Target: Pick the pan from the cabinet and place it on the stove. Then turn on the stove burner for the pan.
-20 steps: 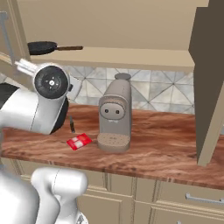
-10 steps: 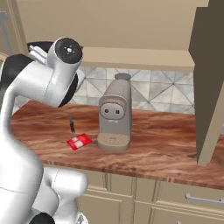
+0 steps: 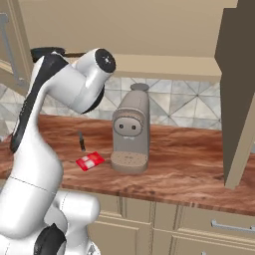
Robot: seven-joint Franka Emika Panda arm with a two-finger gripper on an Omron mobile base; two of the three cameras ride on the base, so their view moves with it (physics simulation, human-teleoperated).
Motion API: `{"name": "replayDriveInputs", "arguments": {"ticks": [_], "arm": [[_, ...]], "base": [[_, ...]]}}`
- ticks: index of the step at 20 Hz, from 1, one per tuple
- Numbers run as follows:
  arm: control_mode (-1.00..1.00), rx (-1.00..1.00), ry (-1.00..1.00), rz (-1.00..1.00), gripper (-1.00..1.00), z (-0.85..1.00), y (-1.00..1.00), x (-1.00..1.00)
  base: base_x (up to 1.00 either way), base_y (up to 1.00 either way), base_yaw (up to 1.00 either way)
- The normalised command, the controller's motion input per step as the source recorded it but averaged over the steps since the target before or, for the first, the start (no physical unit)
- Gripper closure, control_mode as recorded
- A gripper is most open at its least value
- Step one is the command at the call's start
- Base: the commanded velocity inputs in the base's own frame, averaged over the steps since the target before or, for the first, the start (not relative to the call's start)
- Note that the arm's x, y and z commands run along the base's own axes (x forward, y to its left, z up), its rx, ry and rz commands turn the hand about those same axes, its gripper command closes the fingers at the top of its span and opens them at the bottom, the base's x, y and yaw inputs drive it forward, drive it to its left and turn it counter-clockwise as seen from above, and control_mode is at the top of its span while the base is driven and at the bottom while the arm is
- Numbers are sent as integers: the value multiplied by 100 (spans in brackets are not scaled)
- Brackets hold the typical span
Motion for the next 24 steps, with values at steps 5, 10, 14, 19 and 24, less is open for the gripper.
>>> {"name": "replayDriveInputs", "arguments": {"ticks": [5, 10, 14, 19, 24], "arm": [[-100, 12, 6, 12, -100, -12, 28, 39], [-100, 7, 10, 9, -100, -5, 48, 39], [-100, 7, 10, 8, -100, -7, 49, 31], [-100, 2, 3, 11, -100, -4, 76, -8], [-100, 0, 0, 16, -100, -2, 97, -47]], "base": [[0, 0, 0], [0, 0, 0], [0, 0, 0], [0, 0, 0], [0, 0, 0]]}}
